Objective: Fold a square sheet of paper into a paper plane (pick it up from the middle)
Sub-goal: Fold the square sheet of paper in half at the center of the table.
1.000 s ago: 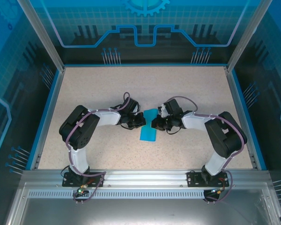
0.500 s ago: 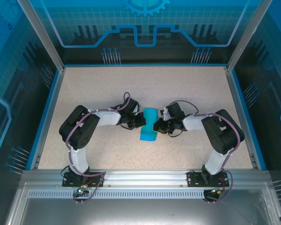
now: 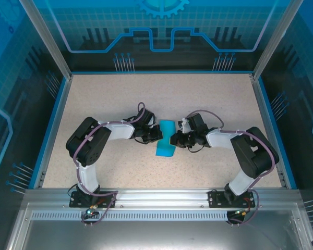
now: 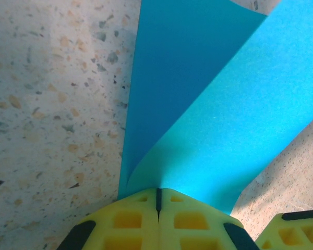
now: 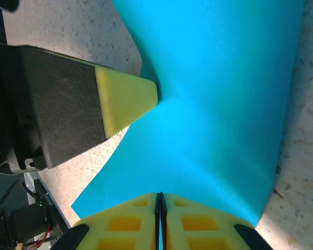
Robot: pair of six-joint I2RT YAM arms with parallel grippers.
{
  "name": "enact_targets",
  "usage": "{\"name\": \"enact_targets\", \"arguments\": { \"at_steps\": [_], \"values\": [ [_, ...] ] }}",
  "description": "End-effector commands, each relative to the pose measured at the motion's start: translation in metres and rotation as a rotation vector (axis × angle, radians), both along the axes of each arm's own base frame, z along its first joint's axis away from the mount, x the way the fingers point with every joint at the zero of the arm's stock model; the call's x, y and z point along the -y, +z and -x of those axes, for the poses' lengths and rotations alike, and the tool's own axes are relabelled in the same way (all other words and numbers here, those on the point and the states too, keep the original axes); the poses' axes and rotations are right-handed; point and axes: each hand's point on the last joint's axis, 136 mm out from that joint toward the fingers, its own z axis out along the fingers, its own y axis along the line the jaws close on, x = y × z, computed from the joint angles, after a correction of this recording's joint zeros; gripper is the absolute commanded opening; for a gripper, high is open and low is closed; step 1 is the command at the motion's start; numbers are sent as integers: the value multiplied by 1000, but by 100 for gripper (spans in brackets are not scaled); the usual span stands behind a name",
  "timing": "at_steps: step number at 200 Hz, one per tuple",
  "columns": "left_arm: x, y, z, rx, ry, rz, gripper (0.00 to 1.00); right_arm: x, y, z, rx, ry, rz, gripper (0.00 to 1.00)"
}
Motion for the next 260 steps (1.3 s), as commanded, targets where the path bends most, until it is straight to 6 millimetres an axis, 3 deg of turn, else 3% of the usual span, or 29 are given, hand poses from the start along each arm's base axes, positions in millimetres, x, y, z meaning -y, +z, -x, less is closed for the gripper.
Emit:
{"name": "enact_targets", "arguments": {
  "at_steps": [1, 31, 46, 111, 192, 260],
  "values": [
    [-18, -36, 28, -100, -15, -132, 0, 2, -19, 18, -63, 26, 22, 12],
    [-18, -37, 28, -100, -16, -134, 0, 11, -43, 30, -119, 26, 83, 12],
    [-18, -37, 29, -102, -18, -135, 0, 13, -45, 32, -125, 28, 98, 12],
    [-18, -35, 28, -99, -24, -138, 0, -6, -6, 33, -44, 66, 32, 14],
    [-18, -36, 29, -101, -30, -142, 0, 12, -55, 55, -153, 40, 122, 13],
    [-17, -34, 29, -97, -34, -143, 0, -2, -10, 51, -61, 52, 41, 14]
  ]
}}
